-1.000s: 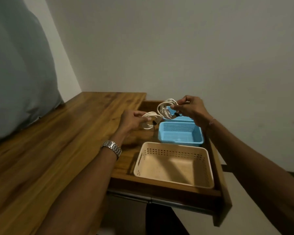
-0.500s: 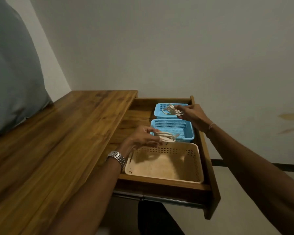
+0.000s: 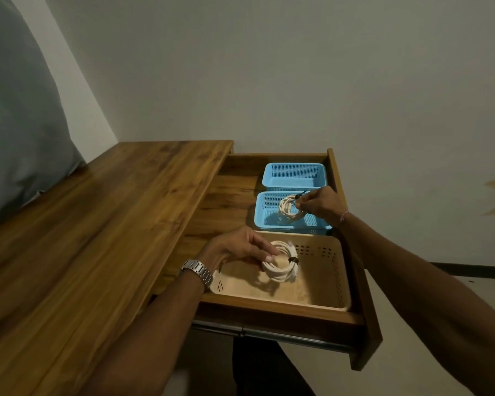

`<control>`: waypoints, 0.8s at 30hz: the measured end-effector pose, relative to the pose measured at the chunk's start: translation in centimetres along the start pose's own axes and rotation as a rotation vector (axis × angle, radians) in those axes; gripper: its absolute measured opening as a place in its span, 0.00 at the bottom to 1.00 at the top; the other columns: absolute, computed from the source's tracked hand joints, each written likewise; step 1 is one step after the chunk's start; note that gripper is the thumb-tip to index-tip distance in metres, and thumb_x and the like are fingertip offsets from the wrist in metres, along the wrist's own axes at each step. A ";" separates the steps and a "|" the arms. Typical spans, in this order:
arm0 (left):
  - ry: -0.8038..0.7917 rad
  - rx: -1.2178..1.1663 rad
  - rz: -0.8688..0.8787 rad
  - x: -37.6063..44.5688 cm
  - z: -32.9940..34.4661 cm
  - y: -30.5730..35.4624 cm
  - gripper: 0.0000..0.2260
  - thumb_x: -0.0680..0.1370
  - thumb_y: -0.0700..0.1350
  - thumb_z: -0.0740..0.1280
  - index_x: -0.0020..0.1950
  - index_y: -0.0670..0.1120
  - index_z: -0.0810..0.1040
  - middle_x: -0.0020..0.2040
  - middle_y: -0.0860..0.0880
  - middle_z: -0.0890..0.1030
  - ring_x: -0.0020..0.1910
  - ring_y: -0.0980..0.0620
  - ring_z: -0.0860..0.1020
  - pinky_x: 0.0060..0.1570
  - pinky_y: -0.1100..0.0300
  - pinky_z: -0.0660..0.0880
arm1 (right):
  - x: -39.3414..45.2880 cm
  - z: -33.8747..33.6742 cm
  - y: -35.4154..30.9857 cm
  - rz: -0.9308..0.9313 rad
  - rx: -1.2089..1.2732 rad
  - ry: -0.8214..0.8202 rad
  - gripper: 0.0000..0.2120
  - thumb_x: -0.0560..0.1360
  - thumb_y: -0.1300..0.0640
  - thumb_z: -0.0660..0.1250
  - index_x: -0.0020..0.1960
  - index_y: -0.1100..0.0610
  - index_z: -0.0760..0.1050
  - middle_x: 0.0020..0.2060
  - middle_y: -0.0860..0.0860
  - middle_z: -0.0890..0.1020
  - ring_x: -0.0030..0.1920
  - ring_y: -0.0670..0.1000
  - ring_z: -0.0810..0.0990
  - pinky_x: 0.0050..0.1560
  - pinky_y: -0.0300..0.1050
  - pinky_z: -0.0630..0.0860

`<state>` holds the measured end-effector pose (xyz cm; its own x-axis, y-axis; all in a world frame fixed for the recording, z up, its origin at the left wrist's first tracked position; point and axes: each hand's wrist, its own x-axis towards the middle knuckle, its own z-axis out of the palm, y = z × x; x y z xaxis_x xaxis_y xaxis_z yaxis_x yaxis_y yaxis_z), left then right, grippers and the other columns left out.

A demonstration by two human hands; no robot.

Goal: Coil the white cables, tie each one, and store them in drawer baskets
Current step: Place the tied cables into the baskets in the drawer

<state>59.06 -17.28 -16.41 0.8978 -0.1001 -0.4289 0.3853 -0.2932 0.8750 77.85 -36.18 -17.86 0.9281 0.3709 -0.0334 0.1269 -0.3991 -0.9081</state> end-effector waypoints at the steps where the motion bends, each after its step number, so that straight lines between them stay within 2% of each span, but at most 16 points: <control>1: -0.001 0.050 -0.005 0.0 0.0 -0.2 0.13 0.73 0.32 0.74 0.57 0.37 0.83 0.53 0.41 0.86 0.51 0.45 0.84 0.48 0.58 0.82 | 0.3 0.2 0.3 0.015 0.016 -0.013 0.07 0.69 0.66 0.79 0.46 0.62 0.86 0.46 0.56 0.87 0.51 0.53 0.85 0.53 0.47 0.82; 3: 0.002 0.180 -0.022 0.3 0.2 -0.6 0.13 0.73 0.34 0.75 0.56 0.39 0.84 0.52 0.43 0.86 0.52 0.46 0.85 0.52 0.56 0.82 | 1.0 0.6 0.8 0.050 0.060 -0.041 0.07 0.67 0.68 0.79 0.43 0.61 0.85 0.48 0.58 0.87 0.53 0.56 0.85 0.57 0.55 0.83; 5: 0.015 0.296 -0.058 1.0 0.5 -1.1 0.12 0.73 0.34 0.75 0.57 0.39 0.84 0.51 0.44 0.87 0.52 0.45 0.85 0.54 0.54 0.82 | 1.5 1.2 1.1 0.065 0.075 -0.034 0.07 0.67 0.69 0.79 0.43 0.62 0.85 0.49 0.59 0.86 0.53 0.57 0.85 0.57 0.57 0.82; 8: 0.038 0.396 -0.084 1.8 1.1 -1.5 0.09 0.74 0.35 0.74 0.54 0.39 0.85 0.47 0.44 0.87 0.46 0.46 0.86 0.46 0.57 0.83 | 2.1 2.0 1.6 0.099 0.030 0.012 0.07 0.67 0.67 0.80 0.44 0.61 0.85 0.47 0.58 0.87 0.52 0.56 0.85 0.58 0.55 0.82; 10: 0.031 0.451 -0.073 2.1 1.3 -1.2 0.08 0.74 0.34 0.74 0.53 0.40 0.86 0.42 0.48 0.87 0.39 0.51 0.85 0.39 0.62 0.81 | 2.5 2.6 1.9 0.128 -0.011 0.013 0.07 0.67 0.65 0.81 0.44 0.60 0.86 0.46 0.57 0.87 0.51 0.55 0.86 0.59 0.54 0.82; 13: 0.042 0.530 -0.049 2.2 2.0 -0.5 0.08 0.73 0.34 0.76 0.51 0.40 0.86 0.34 0.53 0.85 0.32 0.55 0.83 0.35 0.64 0.79 | 2.9 3.3 2.1 0.161 -0.112 -0.012 0.10 0.67 0.64 0.81 0.47 0.60 0.86 0.47 0.56 0.87 0.51 0.55 0.85 0.59 0.53 0.82; 17: 0.129 0.516 -0.034 2.1 2.7 -0.7 0.08 0.68 0.34 0.79 0.45 0.40 0.85 0.40 0.44 0.86 0.35 0.47 0.86 0.40 0.54 0.84 | 3.1 4.0 1.9 0.096 -0.319 -0.044 0.13 0.68 0.61 0.81 0.51 0.60 0.87 0.49 0.55 0.87 0.53 0.55 0.84 0.60 0.51 0.81; 21: 0.173 0.521 -0.015 1.9 2.4 -1.3 0.08 0.67 0.36 0.81 0.43 0.41 0.85 0.37 0.43 0.86 0.33 0.45 0.86 0.39 0.47 0.84 | 3.5 4.2 1.9 0.067 -0.453 -0.053 0.14 0.67 0.55 0.82 0.50 0.60 0.87 0.48 0.57 0.87 0.52 0.58 0.85 0.58 0.54 0.81; 24: 0.186 0.505 0.037 1.4 2.2 -1.3 0.09 0.67 0.37 0.81 0.44 0.42 0.85 0.36 0.44 0.86 0.32 0.45 0.85 0.37 0.47 0.83 | 3.3 4.1 1.3 0.010 -0.550 -0.037 0.14 0.70 0.51 0.79 0.51 0.59 0.87 0.48 0.56 0.87 0.52 0.57 0.84 0.58 0.54 0.80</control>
<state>59.32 -19.13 -18.60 0.9490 0.0376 -0.3130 0.2435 -0.7181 0.6519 79.63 -32.06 -20.85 0.9184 0.3905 -0.0646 0.2919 -0.7784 -0.5559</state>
